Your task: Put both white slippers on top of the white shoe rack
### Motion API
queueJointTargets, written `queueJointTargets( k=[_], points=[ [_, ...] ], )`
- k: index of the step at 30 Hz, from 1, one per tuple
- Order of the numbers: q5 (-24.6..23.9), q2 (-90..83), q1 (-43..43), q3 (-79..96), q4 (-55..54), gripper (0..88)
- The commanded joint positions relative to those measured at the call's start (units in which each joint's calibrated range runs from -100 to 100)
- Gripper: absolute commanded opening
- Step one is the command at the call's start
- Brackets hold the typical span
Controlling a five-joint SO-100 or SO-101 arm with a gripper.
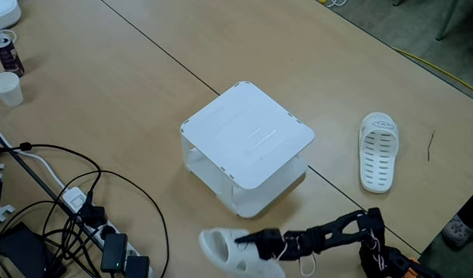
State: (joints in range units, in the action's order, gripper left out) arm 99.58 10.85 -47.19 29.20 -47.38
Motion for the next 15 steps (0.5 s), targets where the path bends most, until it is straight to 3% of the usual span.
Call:
queueJointTargets(
  k=[1, 15],
  points=[
    [0.42, -12.07, 2.7, 2.96, -1.8, 0.8],
    [0.42, -20.98, 3.36, 16.58, -1.54, 0.8]
  ],
)
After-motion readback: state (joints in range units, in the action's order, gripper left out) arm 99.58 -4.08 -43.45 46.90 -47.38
